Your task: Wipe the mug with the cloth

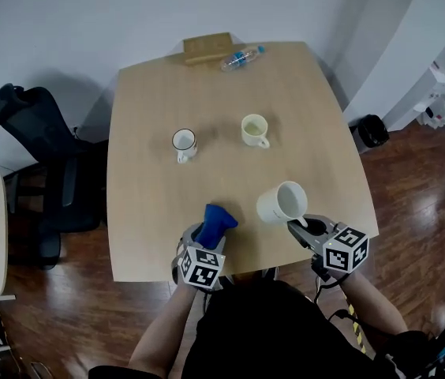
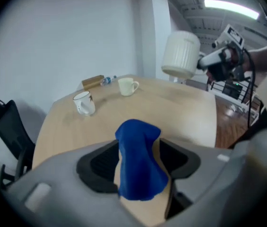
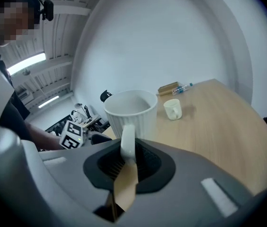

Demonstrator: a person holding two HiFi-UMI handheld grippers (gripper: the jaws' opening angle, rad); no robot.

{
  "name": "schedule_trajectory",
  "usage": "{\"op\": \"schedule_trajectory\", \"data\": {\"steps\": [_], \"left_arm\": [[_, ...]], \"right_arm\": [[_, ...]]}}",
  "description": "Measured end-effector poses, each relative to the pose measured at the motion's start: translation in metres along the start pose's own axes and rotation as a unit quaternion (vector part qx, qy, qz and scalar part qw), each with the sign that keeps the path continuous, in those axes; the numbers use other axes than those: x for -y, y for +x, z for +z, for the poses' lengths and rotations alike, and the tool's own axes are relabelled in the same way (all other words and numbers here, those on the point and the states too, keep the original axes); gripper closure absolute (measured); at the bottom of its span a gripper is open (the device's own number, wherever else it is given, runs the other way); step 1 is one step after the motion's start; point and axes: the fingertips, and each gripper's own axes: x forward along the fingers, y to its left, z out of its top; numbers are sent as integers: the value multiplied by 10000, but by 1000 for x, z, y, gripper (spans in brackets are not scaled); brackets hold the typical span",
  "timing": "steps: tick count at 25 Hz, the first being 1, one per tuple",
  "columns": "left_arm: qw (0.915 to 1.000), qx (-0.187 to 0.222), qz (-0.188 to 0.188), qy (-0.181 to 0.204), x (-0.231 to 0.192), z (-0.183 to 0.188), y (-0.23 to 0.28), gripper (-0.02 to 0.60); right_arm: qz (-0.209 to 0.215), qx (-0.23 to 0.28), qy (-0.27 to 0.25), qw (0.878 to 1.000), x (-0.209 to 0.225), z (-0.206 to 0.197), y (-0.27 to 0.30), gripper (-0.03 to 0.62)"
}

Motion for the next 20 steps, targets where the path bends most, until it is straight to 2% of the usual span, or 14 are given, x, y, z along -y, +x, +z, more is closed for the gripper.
{"op": "schedule_trajectory", "data": {"steps": [4,6,7,9,11,12,14,16,18,20], "left_arm": [[9974,-708,148,22,-9,-16,38,323],[9956,-933,109,-19,-11,-25,48,435],[9962,-860,40,-109,-11,-24,47,454],[9984,-349,-155,-427,-11,-4,29,469],[9959,529,-336,-646,-12,38,-11,469],[9919,1071,-378,-575,-12,66,-37,469],[9765,2121,-376,-63,-6,123,-89,468],[9559,2824,-369,714,14,172,-133,469],[9332,3195,-233,1628,42,205,-159,469],[9062,3331,166,2598,69,222,-167,468]], "right_arm": [[128,82,35,9999,-8,12,0,554],[145,114,26,9998,-11,15,2,554],[147,125,54,9998,-12,16,2,554],[152,159,160,9996,-13,20,3,554],[188,239,309,9991,-13,28,2,554],[224,296,408,9985,-13,32,2,554],[322,411,633,9966,-15,39,3,554],[465,498,857,9940,-20,47,5,554],[648,575,1101,9901,-27,54,10,554],[851,662,1416,9840,-35,62,15,554]]}}
